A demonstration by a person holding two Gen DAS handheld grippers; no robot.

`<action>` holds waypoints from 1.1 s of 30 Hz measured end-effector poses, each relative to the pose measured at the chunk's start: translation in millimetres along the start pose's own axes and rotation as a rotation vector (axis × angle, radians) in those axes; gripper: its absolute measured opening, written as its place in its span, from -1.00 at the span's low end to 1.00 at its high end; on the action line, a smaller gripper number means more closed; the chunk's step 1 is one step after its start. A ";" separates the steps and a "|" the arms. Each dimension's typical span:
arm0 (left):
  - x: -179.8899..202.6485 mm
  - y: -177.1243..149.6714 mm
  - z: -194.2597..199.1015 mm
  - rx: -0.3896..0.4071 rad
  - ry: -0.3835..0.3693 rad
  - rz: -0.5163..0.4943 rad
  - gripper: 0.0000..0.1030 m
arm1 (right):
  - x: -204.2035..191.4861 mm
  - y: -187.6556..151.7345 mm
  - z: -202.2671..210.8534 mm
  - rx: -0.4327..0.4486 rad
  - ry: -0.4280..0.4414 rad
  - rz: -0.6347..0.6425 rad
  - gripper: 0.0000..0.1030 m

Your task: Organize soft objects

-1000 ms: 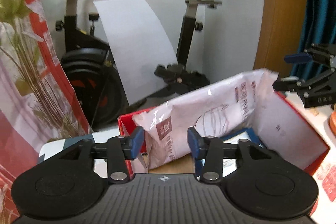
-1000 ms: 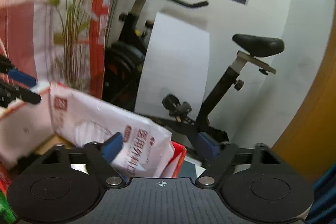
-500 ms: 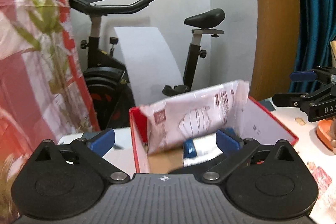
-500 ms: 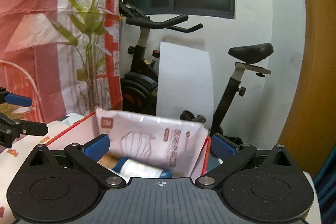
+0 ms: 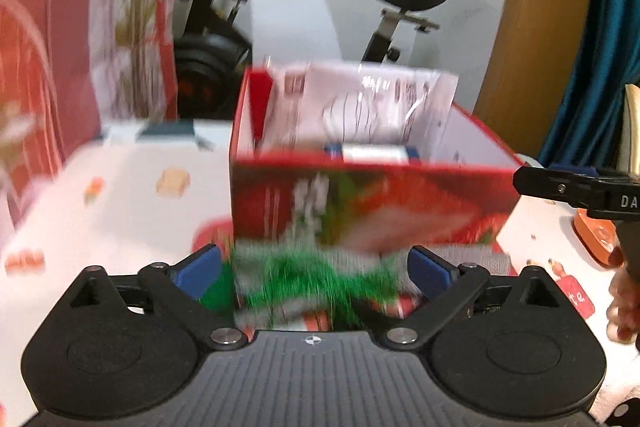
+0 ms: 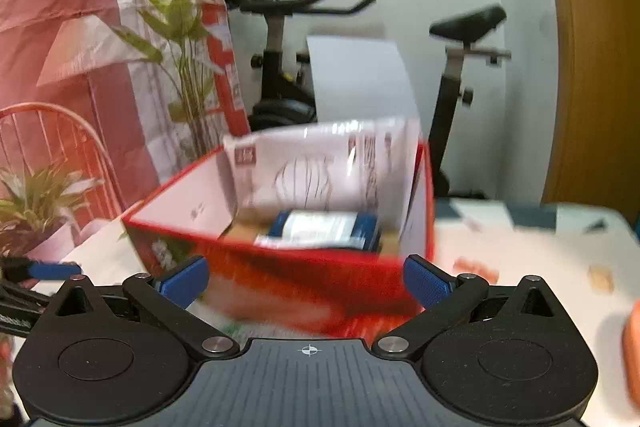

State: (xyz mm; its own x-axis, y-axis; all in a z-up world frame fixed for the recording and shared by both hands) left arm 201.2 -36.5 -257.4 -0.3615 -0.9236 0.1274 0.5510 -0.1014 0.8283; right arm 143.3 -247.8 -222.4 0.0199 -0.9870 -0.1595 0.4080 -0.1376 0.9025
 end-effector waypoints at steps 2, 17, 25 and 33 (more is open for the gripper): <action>-1.0 -14.2 -3.3 -0.034 -0.005 0.030 0.84 | -2.2 -14.2 0.7 -0.026 0.010 -0.027 0.99; -2.0 -61.0 -30.7 -0.157 -0.069 0.106 0.35 | 2.1 -109.8 -17.5 -0.251 -0.011 -0.122 0.51; 3.7 -69.4 -48.1 -0.165 -0.105 0.113 0.28 | 8.5 -127.6 -32.9 -0.278 -0.028 -0.160 0.40; 13.0 -74.2 -49.3 -0.156 -0.131 0.109 -0.25 | 0.1 -127.6 -33.4 -0.274 -0.007 -0.110 -0.01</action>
Point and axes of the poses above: each gripper's, at about its wrist camera, not at the fingertips, and z roughly against the way its jaws point, x to its right, y to its top, the point moved 5 cm from there along -z, roughly the way its jaws point, and after that the axes turned 4 degrees about x, right-handed, at the moved point
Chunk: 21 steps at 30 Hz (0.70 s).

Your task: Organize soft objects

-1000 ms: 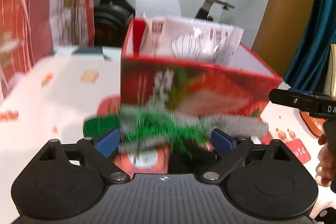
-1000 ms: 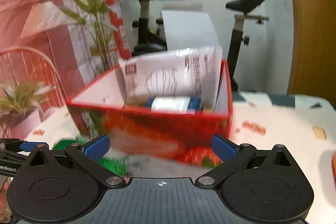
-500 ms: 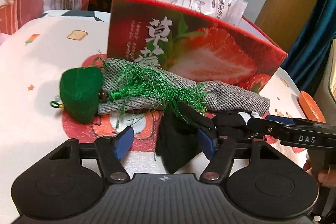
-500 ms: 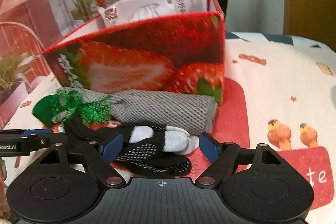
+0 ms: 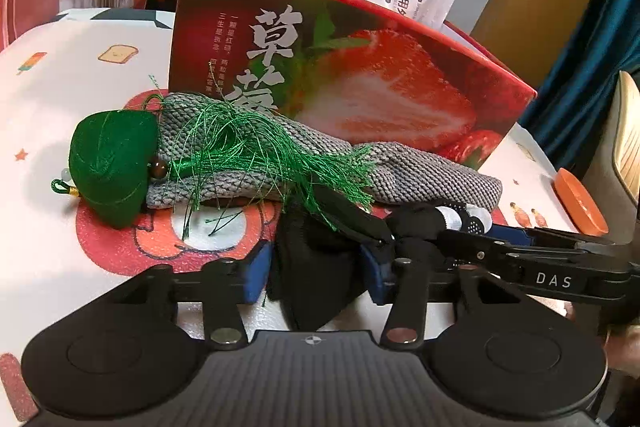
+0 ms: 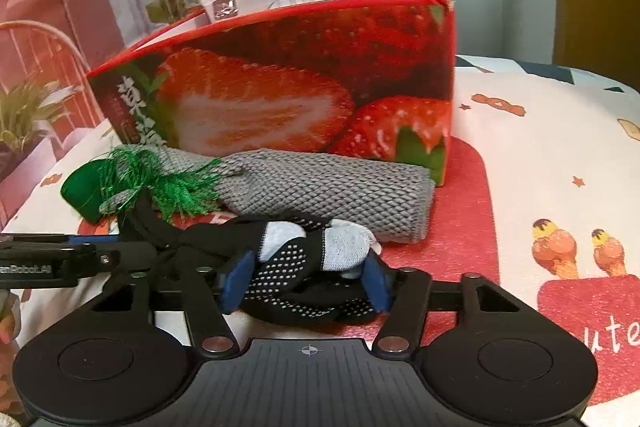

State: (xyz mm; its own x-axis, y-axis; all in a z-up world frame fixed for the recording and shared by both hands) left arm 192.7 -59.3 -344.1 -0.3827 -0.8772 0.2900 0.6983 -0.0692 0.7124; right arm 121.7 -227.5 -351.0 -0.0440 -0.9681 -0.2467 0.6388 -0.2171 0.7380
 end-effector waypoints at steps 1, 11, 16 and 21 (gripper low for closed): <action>1.1 -0.6 -0.6 -0.003 -0.001 -0.004 -0.42 | -1.8 -0.5 -0.2 -0.002 0.005 0.006 -0.09; -0.1 -4.7 11.8 -0.008 0.000 0.011 -0.78 | -14.8 -2.9 3.7 -0.027 0.069 0.023 -0.72; 0.6 -4.2 16.7 -0.002 -0.018 0.028 -0.78 | -17.5 -0.3 8.4 -0.016 0.081 0.025 -0.83; 4.4 -2.4 23.6 0.006 -0.053 0.029 -0.78 | -21.3 4.2 18.3 0.011 0.096 0.038 -0.85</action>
Point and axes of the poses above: each gripper's, at about its wrist camera, not at the fingertips, and z roughly against the way its jaws point, x to its right, y to its top, the point moved 5 cm from there along -z, roughly the way its jaws point, and after that the axes turned 4 degrees about x, right-handed, at the moved point
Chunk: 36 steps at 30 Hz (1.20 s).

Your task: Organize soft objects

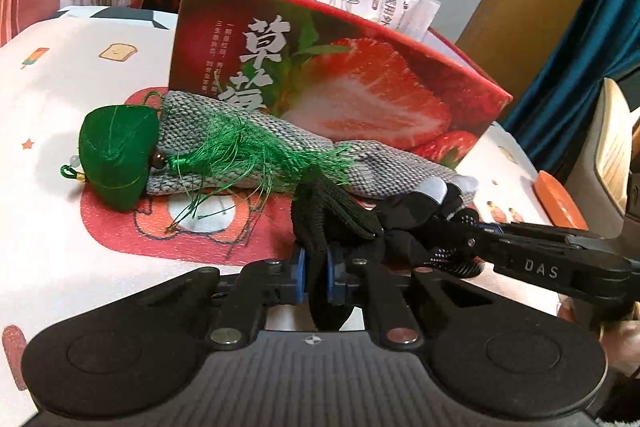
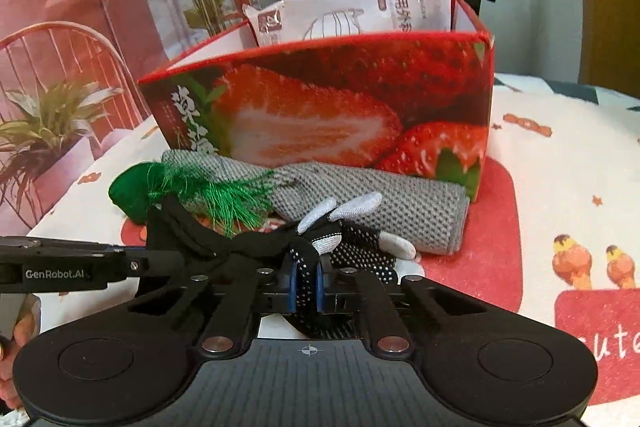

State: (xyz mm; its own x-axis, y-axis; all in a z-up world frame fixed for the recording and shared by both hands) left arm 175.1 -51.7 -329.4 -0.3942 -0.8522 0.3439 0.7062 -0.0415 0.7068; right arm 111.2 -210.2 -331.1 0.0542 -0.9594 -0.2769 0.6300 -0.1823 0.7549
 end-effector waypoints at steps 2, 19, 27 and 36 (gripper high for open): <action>3.5 -0.4 1.3 -0.008 -0.025 -0.004 -0.76 | -0.8 2.5 3.4 0.010 -0.001 0.005 -0.85; -2.1 9.7 -10.5 -0.009 -0.059 0.034 0.09 | 40.7 -11.5 8.5 -0.062 -0.161 -0.077 -0.85; -19.2 22.2 -12.7 -0.012 -0.036 0.122 0.05 | 33.5 -15.2 7.4 -0.106 -0.151 -0.066 -0.85; 3.5 2.5 -0.9 -0.085 -0.136 0.104 0.13 | 23.1 -17.5 7.3 -0.135 -0.102 -0.075 -0.84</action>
Point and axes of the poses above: each gripper's, at about its wrist camera, not at the fingertips, and z roughly against the way its jaws point, x to its right, y to its top, the point moved 5 cm from there along -z, roughly the way its jaws point, and after that the axes turned 4 degrees about x, right-handed, at the moved point
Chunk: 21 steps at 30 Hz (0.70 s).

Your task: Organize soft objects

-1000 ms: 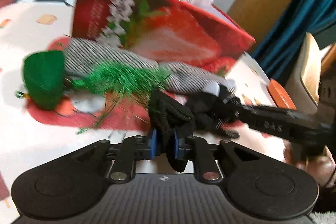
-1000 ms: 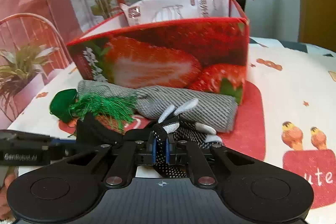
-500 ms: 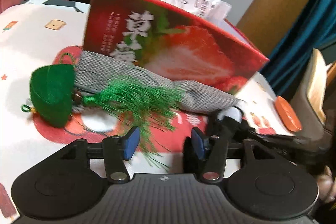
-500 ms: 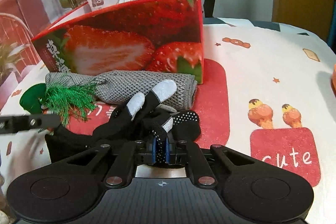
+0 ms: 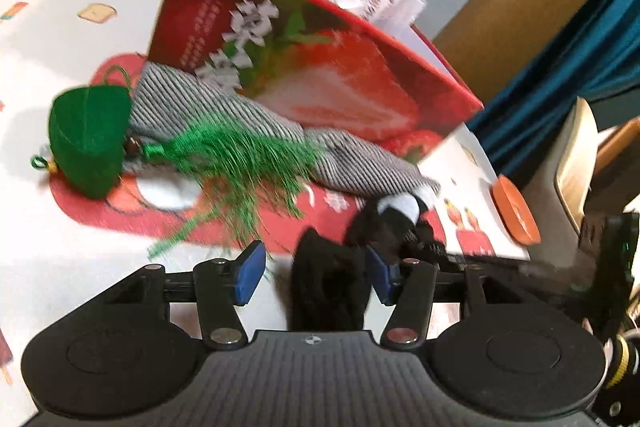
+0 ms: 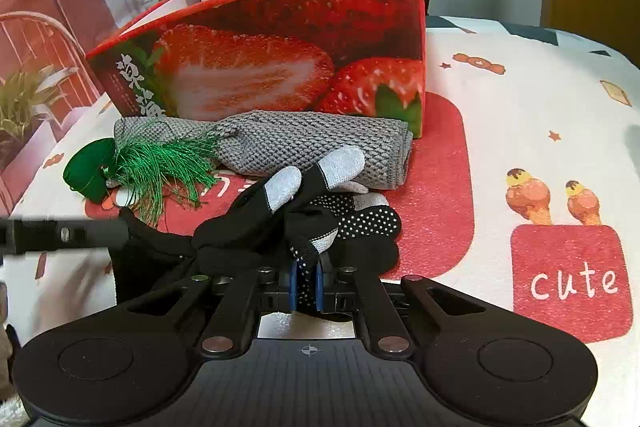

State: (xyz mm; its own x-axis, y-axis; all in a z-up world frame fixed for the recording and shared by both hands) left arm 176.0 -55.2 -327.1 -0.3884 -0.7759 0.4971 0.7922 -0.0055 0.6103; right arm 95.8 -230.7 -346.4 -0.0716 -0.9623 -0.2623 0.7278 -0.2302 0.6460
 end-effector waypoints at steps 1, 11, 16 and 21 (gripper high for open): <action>0.7 -4.3 -2.2 -0.011 0.002 -0.002 0.13 | -0.1 0.2 -0.2 0.000 0.002 -0.002 -0.83; 5.7 -22.0 -25.1 -0.056 0.064 -0.049 -0.73 | 4.6 2.2 1.7 0.018 0.002 -0.003 -0.63; 4.1 -21.4 -24.8 -0.042 0.077 -0.053 -0.75 | 13.0 9.4 9.0 0.073 -0.012 -0.009 -0.29; 1.2 -20.8 -22.7 -0.033 0.069 -0.037 -0.75 | 23.9 17.0 10.7 0.110 0.009 -0.064 0.14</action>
State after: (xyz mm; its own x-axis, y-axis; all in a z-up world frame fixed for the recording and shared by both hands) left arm 169.8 -70.3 -353.2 -0.3855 -0.8162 0.4304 0.7935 -0.0551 0.6061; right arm 99.1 -259.1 -334.0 -0.1094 -0.9439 -0.3116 0.6423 -0.3063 0.7025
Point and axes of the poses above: each gripper's, at about its wrist camera, not at the fingertips, and z roughly against the way its jaws point, x to its right, y to its top, the point moved 5 cm from there along -z, roughly the way its jaws point, and after that the axes turned 4 degrees about x, right-handed, at the moved point
